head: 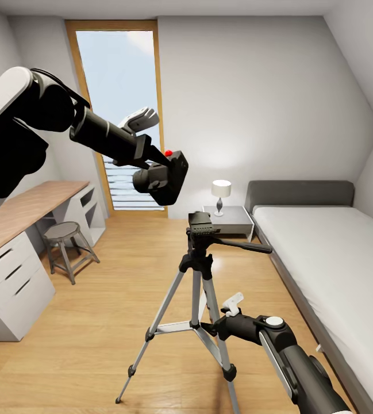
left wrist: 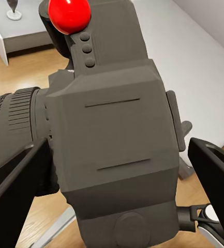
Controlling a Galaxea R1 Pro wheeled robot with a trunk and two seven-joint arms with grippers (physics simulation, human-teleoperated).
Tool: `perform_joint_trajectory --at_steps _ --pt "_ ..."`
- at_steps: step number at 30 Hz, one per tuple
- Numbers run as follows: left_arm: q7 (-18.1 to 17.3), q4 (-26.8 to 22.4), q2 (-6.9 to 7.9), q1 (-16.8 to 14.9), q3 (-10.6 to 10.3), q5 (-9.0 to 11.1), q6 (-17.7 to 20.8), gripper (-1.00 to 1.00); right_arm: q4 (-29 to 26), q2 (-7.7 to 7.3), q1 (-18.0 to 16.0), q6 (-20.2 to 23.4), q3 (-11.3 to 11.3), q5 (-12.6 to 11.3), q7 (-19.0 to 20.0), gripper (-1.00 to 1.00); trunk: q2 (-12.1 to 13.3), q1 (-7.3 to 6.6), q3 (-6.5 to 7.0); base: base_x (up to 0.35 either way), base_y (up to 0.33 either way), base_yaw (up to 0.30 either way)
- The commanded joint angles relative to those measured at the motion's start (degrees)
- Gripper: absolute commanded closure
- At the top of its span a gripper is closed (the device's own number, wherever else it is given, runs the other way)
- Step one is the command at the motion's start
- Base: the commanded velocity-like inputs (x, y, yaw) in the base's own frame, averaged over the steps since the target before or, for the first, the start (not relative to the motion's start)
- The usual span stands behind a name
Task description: Attach the digital camera to the camera tripod in the bedroom.
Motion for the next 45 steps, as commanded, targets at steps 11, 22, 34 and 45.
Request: perform_joint_trajectory --at_steps 11,22,34,45 --pt "0.5 -0.1 0.04 -0.1 -0.1 0.5 0.0 1.0 -0.1 -0.02 -0.1 0.2 0.0 0.4 0.3 -1.0 -0.1 0.04 -0.14 0.0 0.0 0.0" --pt "0.5 -0.2 0.05 -0.1 -0.4 0.5 0.0 1.0 -0.1 -0.02 -0.1 0.2 0.2 0.4 0.3 1.0 -0.1 0.04 -0.14 0.0 0.0 0.0" --pt "0.5 -0.2 0.05 -0.2 -2.6 0.5 0.0 1.0 -0.1 -0.02 -0.1 0.2 0.2 0.4 0.3 1.0 -0.1 0.04 -0.14 0.0 0.0 0.0" --pt "0.4 -2.0 0.67 -0.5 -6.2 0.5 0.0 1.0 -0.1 -0.02 -0.1 0.2 0.2 0.4 0.3 1.0 -0.1 0.04 -0.14 0.0 0.0 0.0"
